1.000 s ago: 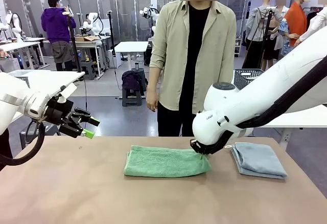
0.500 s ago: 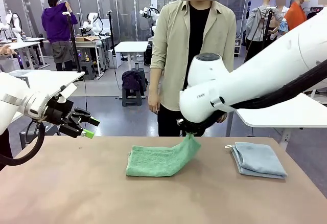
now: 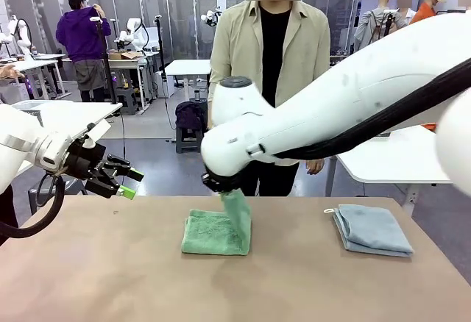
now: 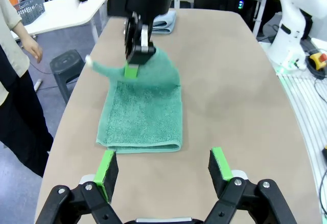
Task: Fold the towels and place them in the basket.
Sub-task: When a person lays out a Towel with hook on the table, fold it in half twice.
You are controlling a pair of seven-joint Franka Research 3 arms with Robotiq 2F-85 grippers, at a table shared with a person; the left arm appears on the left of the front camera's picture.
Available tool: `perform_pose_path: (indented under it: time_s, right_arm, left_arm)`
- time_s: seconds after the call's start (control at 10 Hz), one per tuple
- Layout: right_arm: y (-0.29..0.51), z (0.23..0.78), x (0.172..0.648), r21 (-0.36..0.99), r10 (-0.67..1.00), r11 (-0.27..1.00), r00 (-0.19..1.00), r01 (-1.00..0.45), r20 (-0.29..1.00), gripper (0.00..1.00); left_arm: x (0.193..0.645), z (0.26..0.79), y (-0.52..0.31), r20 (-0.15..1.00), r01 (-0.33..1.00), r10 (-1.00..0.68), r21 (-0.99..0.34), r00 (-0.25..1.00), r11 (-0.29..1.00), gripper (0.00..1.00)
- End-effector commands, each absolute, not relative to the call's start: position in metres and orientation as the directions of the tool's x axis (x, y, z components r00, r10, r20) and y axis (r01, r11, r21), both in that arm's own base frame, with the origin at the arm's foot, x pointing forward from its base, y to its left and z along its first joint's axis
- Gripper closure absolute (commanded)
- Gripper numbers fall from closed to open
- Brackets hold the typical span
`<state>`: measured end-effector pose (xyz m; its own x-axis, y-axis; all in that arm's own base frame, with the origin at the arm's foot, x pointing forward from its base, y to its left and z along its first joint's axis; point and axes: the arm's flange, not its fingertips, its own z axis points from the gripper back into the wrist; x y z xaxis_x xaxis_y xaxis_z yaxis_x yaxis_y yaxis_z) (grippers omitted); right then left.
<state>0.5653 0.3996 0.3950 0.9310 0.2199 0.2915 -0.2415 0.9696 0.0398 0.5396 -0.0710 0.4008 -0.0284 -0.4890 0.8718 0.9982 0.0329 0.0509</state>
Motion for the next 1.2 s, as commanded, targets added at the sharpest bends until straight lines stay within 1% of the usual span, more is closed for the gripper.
perform_pose_path:
  time_s: [0.0, 0.3, 0.5, 0.6, 0.7, 0.8, 0.9, 1.0, 1.1]
  right_arm:
    - [0.423, 0.381, 0.581, 0.05, 0.177, 0.979, 0.944, -0.198, 0.279, 1.0]
    - [0.439, 0.353, 0.585, 0.074, 0.126, 0.986, 0.962, -0.148, 0.244, 1.0]
    - [0.446, 0.345, 0.587, 0.128, 0.086, 0.985, 0.973, -0.115, 0.216, 1.0]
    - [0.451, 0.344, 0.586, 0.163, 0.058, 0.982, 0.979, -0.091, 0.197, 0.85]
    - [0.454, 0.343, 0.585, 0.183, 0.052, 0.979, 0.98, -0.087, 0.19, 0.77]
    - [0.457, 0.342, 0.585, 0.199, 0.039, 0.977, 0.983, -0.075, 0.179, 0.65]
    - [0.458, 0.341, 0.584, 0.21, 0.031, 0.975, 0.985, -0.067, 0.169, 0.57]
    - [0.46, 0.341, 0.583, 0.222, 0.032, 0.973, 0.987, -0.067, 0.156, 0.45]
    - [0.461, 0.342, 0.581, 0.23, 0.034, 0.971, 0.988, -0.069, 0.149, 0.37]
  left_arm:
    - [0.539, 0.403, -0.07, 0.877, 0.999, -0.48, 0.041, -0.019, 0.034, 0.1]
    - [0.539, 0.403, -0.07, 0.877, 0.999, -0.48, 0.041, -0.019, 0.034, 0.1]
    - [0.539, 0.403, -0.07, 0.877, 0.999, -0.48, 0.041, -0.019, 0.034, 0.1]
    - [0.539, 0.403, -0.07, 0.877, 0.999, -0.48, 0.041, -0.019, 0.034, 0.1]
    - [0.539, 0.403, -0.07, 0.877, 0.999, -0.48, 0.041, -0.019, 0.034, 0.1]
    - [0.539, 0.403, -0.07, 0.877, 0.999, -0.48, 0.041, -0.019, 0.034, 0.1]
    - [0.539, 0.403, -0.07, 0.877, 0.999, -0.48, 0.041, -0.019, 0.034, 0.1]
    - [0.539, 0.403, -0.07, 0.877, 0.999, -0.48, 0.041, -0.019, 0.034, 0.1]
    - [0.539, 0.403, -0.07, 0.877, 0.999, -0.48, 0.041, -0.019, 0.034, 0.1]
